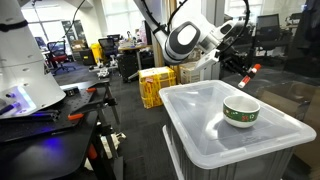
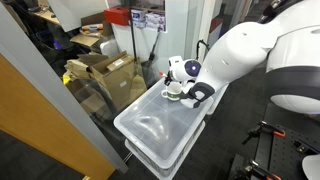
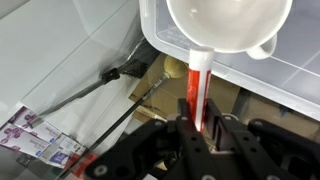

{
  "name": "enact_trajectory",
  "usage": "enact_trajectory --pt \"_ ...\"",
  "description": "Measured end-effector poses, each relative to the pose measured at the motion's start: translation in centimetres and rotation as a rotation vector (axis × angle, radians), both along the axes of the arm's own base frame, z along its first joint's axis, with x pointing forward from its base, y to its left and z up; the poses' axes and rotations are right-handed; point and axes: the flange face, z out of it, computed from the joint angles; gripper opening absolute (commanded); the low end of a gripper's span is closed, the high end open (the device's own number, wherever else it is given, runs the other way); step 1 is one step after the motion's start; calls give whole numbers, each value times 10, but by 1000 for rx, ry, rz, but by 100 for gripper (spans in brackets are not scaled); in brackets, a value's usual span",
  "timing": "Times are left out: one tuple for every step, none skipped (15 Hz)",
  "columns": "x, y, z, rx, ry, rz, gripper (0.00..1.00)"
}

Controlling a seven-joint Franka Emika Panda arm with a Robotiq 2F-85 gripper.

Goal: Take the marker and put it in the cup

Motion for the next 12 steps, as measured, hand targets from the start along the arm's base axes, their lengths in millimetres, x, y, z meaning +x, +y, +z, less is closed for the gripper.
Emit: enact_trajectory --pt "2 -1 -2 1 -3 -2 5" --pt "2 -2 -5 2 -3 -4 5" --pt "2 -3 -8 3 0 -7 5" --pt "1 -5 -11 3 3 -10 5" --pt "0 -6 -15 3 7 -12 5" --pt "0 -7 -18 4 10 -14 5" --pt "-1 -9 -21 5 14 -16 5" --pt "-2 -9 -24 8 18 -19 5" --pt "-3 -10 -27 10 21 -21 5" --pt "-4 -11 -30 11 25 -22 5" --pt "-5 -12 -32 14 29 -24 5" --pt "-6 -12 -35 17 32 -26 5"
